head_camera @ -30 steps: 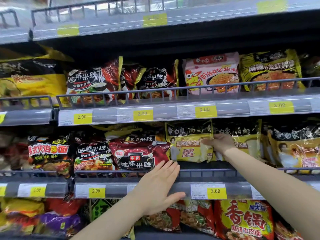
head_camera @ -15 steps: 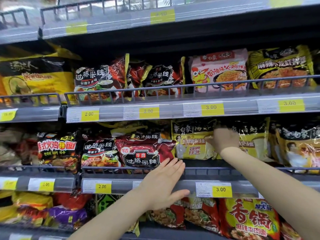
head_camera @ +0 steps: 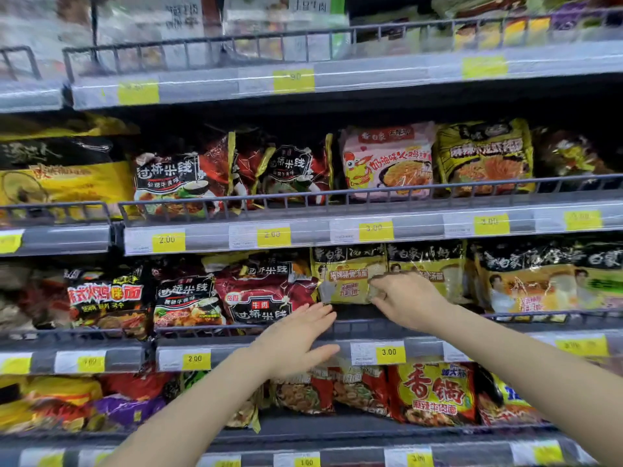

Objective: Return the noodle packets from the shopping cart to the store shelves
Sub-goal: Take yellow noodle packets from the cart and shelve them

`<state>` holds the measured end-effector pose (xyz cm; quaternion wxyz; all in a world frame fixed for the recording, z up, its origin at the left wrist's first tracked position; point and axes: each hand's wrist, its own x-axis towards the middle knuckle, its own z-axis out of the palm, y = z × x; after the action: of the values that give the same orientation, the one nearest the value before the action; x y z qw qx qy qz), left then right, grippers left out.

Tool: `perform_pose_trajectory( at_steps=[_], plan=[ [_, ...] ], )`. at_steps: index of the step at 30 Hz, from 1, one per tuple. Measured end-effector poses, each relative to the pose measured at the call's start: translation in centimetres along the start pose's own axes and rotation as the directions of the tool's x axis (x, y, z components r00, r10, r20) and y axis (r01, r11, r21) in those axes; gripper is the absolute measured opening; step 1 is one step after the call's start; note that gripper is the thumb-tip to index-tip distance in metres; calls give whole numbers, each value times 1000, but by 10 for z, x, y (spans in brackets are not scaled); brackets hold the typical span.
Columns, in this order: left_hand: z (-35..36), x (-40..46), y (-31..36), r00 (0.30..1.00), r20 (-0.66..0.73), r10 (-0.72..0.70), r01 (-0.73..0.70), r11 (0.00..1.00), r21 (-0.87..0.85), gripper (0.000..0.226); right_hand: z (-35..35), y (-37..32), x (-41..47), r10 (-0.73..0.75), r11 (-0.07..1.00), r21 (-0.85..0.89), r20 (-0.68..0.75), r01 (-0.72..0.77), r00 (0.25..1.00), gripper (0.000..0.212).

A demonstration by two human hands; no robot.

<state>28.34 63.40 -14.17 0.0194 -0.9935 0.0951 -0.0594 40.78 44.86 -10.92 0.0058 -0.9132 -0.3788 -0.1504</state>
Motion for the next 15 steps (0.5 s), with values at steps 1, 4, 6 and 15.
perform_pose_trajectory(
  at_steps=[1, 4, 6, 15],
  plan=[
    [-10, -4, 1, 1000, -1, -3, 3, 1000, 12, 63, -6, -3, -6, -25, 999, 21, -24, 25, 999, 34],
    [-39, -23, 1, 995, -96, -15, 20, 998, 56, 58, -31, -17, -25, -72, 995, 61, -86, 78, 994, 32],
    [-59, -42, 0, 988, -151, -36, 50, 994, 92, 55, -45, -27, -32, -112, 989, 80, -114, 121, 987, 34],
    [-117, -156, -33, 910, -107, -400, 412, 899, 145, 55, -90, -114, -9, -335, 912, 185, -174, 365, 926, 46]
  ],
)
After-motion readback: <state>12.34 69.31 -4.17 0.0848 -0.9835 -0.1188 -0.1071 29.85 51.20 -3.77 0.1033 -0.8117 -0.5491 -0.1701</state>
